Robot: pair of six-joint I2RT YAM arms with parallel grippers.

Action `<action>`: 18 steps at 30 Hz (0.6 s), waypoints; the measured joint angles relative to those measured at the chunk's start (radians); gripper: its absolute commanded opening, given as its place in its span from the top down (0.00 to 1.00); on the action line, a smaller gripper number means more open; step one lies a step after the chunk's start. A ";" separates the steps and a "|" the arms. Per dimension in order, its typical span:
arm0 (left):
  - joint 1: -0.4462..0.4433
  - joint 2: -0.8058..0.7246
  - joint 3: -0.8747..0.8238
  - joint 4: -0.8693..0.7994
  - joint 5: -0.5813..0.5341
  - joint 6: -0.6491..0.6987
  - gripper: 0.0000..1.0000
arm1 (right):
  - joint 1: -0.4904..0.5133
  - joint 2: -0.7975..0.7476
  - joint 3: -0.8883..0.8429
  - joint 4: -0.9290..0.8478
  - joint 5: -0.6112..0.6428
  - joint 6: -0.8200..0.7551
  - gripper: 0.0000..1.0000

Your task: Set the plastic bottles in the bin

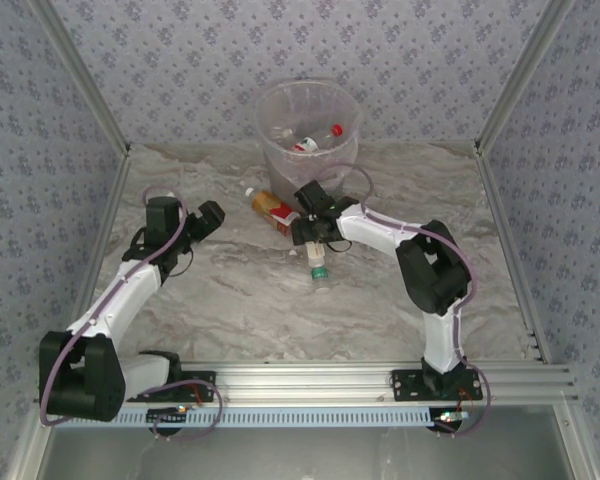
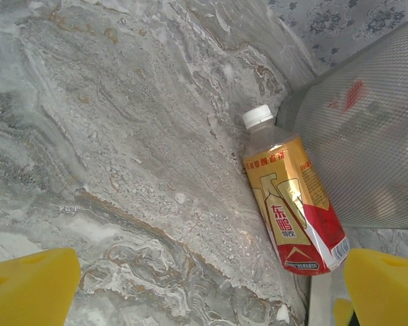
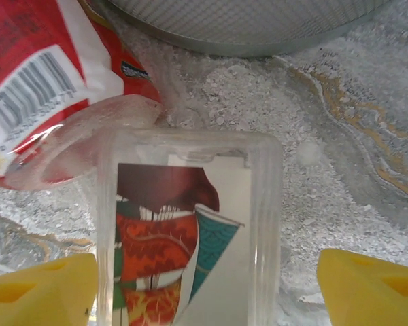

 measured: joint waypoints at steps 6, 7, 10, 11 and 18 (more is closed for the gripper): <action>0.000 0.002 0.000 -0.002 0.000 0.000 0.01 | 0.007 0.051 0.026 -0.008 0.011 -0.001 0.21; 0.000 0.003 0.001 -0.003 0.000 0.000 0.00 | 0.007 0.057 0.026 -0.011 0.013 -0.001 0.20; 0.000 0.006 0.002 -0.003 0.000 0.000 0.00 | 0.007 0.073 0.030 -0.017 0.026 -0.001 0.21; 0.000 0.006 0.002 -0.003 0.000 0.000 0.01 | 0.007 0.079 0.032 -0.018 0.028 -0.001 0.22; 0.000 0.018 0.011 -0.003 0.004 0.000 0.01 | 0.009 0.112 0.041 -0.020 0.055 0.000 0.30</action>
